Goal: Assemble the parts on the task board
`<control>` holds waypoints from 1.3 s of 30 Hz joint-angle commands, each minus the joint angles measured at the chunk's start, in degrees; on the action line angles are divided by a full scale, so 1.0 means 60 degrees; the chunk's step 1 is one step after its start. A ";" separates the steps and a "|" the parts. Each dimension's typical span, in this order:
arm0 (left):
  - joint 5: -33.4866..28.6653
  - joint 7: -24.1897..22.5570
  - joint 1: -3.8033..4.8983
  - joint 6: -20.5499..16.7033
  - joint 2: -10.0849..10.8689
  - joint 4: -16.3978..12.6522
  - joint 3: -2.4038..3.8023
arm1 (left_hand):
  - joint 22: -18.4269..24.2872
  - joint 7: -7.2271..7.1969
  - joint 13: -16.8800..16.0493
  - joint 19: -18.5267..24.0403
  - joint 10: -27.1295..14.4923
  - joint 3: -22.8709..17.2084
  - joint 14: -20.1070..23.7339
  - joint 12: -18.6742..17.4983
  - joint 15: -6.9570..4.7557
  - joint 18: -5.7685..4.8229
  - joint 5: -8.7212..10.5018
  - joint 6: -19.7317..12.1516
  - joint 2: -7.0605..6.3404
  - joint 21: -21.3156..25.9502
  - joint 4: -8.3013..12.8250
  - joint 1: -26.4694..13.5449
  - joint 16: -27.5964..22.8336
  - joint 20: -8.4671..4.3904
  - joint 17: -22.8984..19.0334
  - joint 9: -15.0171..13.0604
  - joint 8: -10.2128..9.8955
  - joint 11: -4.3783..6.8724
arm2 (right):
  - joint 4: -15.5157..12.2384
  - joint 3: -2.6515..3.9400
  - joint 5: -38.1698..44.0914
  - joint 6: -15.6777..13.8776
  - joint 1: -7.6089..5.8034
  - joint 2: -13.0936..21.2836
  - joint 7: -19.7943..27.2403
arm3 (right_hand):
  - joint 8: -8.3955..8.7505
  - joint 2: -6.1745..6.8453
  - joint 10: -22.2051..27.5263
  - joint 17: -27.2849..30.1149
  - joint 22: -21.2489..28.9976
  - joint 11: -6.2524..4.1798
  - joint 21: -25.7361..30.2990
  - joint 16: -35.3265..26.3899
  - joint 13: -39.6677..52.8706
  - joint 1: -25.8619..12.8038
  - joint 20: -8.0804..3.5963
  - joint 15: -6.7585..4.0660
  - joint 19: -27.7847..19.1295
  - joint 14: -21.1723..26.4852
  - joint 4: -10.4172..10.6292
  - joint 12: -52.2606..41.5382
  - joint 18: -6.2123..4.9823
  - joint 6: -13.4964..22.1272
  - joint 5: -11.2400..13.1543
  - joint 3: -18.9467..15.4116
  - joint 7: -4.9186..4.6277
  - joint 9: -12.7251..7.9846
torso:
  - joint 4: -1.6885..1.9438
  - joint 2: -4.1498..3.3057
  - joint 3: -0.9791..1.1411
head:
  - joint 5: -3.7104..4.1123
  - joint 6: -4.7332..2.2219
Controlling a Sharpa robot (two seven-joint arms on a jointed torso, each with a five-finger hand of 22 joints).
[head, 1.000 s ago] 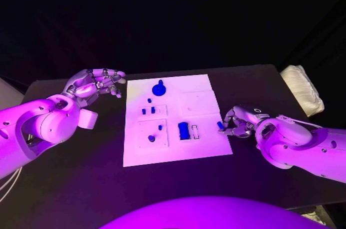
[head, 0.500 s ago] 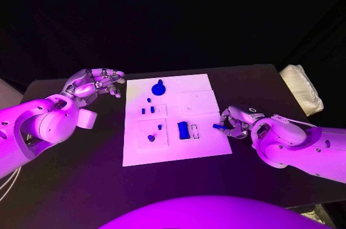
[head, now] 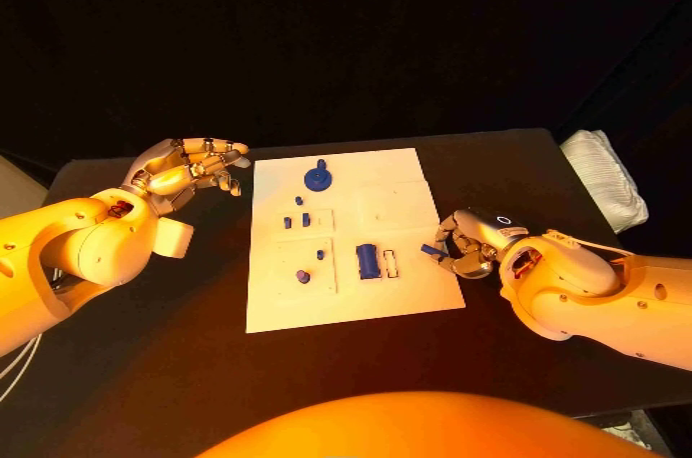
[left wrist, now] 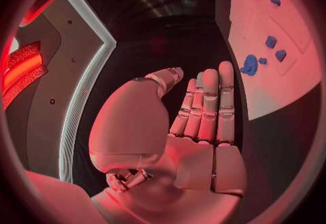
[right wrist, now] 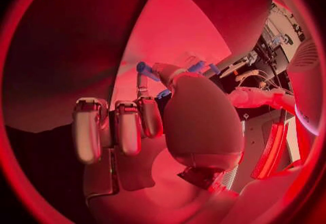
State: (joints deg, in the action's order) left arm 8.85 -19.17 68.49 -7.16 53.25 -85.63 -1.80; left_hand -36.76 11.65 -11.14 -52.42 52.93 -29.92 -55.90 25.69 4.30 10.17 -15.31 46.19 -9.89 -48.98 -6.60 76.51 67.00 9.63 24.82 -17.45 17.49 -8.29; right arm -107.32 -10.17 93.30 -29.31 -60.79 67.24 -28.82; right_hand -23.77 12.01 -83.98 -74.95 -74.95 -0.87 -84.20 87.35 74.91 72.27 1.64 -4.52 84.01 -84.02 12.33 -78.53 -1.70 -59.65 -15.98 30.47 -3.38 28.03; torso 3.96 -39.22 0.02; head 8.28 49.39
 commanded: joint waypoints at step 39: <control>-0.0036 0.0118 0.0006 0.0159 -0.0034 -0.0053 0.0006 | 0.0006 0.0144 0.0009 -0.0045 -0.0075 -0.0033 0.0082 0.0054 0.0002 0.0056 -0.0017 -0.0092 0.0019 0.0035 -0.0087 -0.0031 0.0067 0.0017 -0.0016 0.0021 0.0076 -0.0026 | 0.0226 0.0014 -0.3638 -0.0701 -0.0004 -0.1556 -0.0462 | -0.0256 0.0045 -0.0664 -0.1896 -0.2362 -0.0221 -0.0380 0.0126 0.1938 -0.1713 -0.0172 -0.0184 0.0872 -0.0872 -0.0518 -0.0600 0.0172 -0.0417 -0.0215 0.0179 0.0233 0.0256 | -0.0009 -0.0003 0.0017 | -0.0017 0.0102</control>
State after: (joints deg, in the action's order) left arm 8.84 -18.28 68.50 -7.08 53.15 -85.81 -1.79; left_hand -36.76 11.86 -11.13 -52.42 52.72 -30.12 -55.90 25.68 4.31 10.17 -15.31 45.99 -9.89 -48.98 -6.80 76.51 67.22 9.63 24.78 -17.41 17.71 -8.51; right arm -105.98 -10.05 71.60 -33.09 -60.93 57.96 -31.03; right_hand -25.54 12.22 -83.93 -74.92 -74.92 -1.75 -86.42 87.84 74.91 62.56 0.82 -5.33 84.01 -84.04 9.27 -81.79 -1.70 -60.73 -17.60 31.91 -2.95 29.60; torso 3.96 -39.27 0.09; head 8.20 50.00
